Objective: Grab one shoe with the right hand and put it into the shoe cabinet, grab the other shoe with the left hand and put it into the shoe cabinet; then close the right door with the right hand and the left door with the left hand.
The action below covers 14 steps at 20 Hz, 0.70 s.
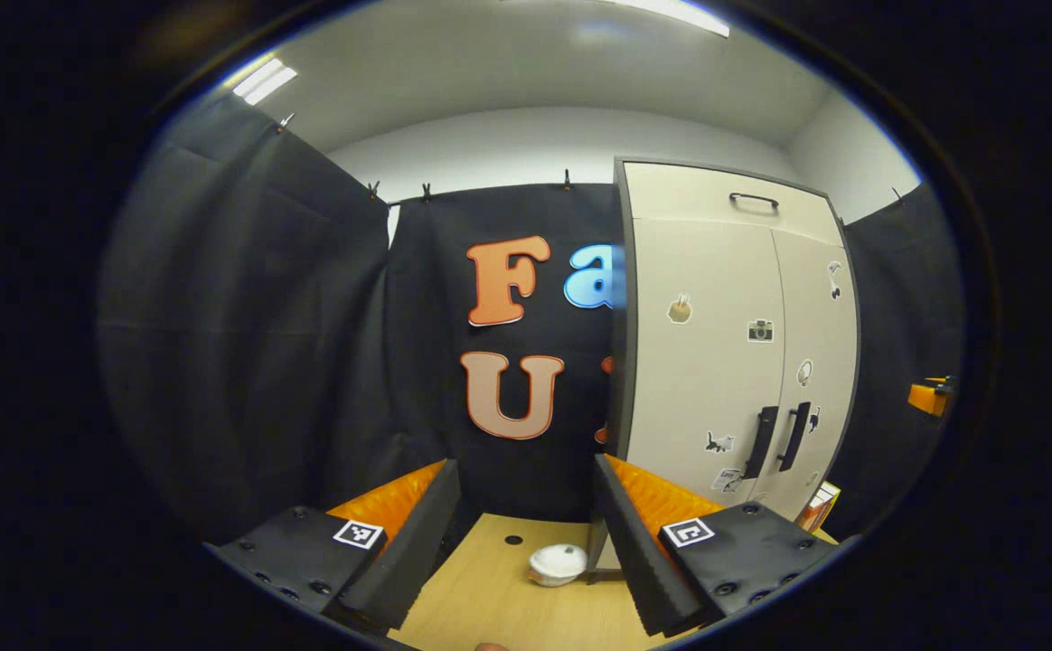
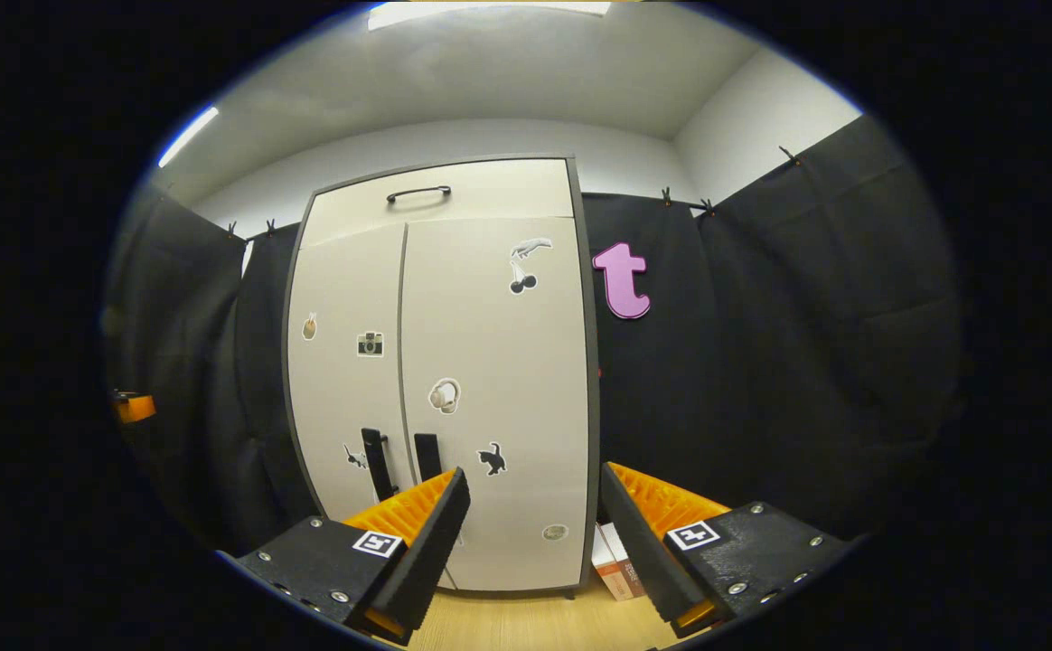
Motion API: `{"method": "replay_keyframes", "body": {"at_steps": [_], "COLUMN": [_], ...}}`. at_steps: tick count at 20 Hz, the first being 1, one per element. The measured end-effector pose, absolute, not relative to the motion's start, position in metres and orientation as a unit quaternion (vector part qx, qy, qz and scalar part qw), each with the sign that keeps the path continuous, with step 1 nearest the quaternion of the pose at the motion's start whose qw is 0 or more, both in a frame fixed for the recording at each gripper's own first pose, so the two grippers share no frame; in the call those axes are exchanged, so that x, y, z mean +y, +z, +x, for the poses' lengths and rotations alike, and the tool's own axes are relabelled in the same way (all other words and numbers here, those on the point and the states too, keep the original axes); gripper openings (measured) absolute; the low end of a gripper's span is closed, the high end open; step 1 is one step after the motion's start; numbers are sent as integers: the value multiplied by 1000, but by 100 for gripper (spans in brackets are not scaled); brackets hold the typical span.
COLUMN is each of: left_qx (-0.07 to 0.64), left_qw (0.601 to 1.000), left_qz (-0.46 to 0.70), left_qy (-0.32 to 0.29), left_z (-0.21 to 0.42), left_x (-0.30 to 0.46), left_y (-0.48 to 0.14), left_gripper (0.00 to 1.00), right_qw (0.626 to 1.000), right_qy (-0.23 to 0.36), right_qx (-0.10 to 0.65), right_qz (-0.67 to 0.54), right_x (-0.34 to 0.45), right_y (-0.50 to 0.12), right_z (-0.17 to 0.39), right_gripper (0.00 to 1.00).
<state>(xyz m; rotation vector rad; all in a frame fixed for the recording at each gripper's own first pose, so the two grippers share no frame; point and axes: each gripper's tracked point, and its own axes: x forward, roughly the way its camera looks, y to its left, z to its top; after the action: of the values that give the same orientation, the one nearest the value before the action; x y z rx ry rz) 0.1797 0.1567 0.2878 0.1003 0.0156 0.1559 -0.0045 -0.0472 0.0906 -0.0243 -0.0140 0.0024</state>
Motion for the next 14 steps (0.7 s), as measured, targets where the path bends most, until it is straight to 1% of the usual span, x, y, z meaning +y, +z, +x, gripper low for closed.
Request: {"method": "replay_keyframes", "body": {"at_steps": [2, 3, 4, 5, 9, 11, 13, 14], "left_qx": [-3, -5, -7, -8, -6, -8, -3, 1], "left_qw": [995, 996, 996, 996, 997, 997, 998, 998], "left_qz": [50, 46, 41, 36, 29, 28, 25, 26], "left_qy": [81, 80, 78, 79, 71, 66, 57, 55], "left_z": [175, 175, 175, 172, 162, 161, 162, 163], "left_x": [165, 165, 166, 168, 174, 174, 169, 168], "left_y": [296, 298, 300, 301, 305, 307, 302, 299], "left_gripper": [96, 99, 99, 94, 94, 99, 94, 94], "right_qw": [1000, 1000, 1000, 1000, 1000, 1000, 1000, 1000], "right_qy": [-2, -3, -3, -3, -2, -3, -6, -8], "right_qx": [-9, -9, -9, -9, -7, -8, -9, -9], "right_qz": [-15, -15, -14, -13, -16, -16, -14, -15], "right_x": [-45, -44, -42, -41, -36, -36, -38, -40], "right_y": [94, 96, 96, 96, 98, 101, 102, 101], "right_z": [-12, -15, -18, -21, -29, -35, -38, -41], "right_gripper": [91, 91, 91, 91, 91, 91, 91, 91]}}
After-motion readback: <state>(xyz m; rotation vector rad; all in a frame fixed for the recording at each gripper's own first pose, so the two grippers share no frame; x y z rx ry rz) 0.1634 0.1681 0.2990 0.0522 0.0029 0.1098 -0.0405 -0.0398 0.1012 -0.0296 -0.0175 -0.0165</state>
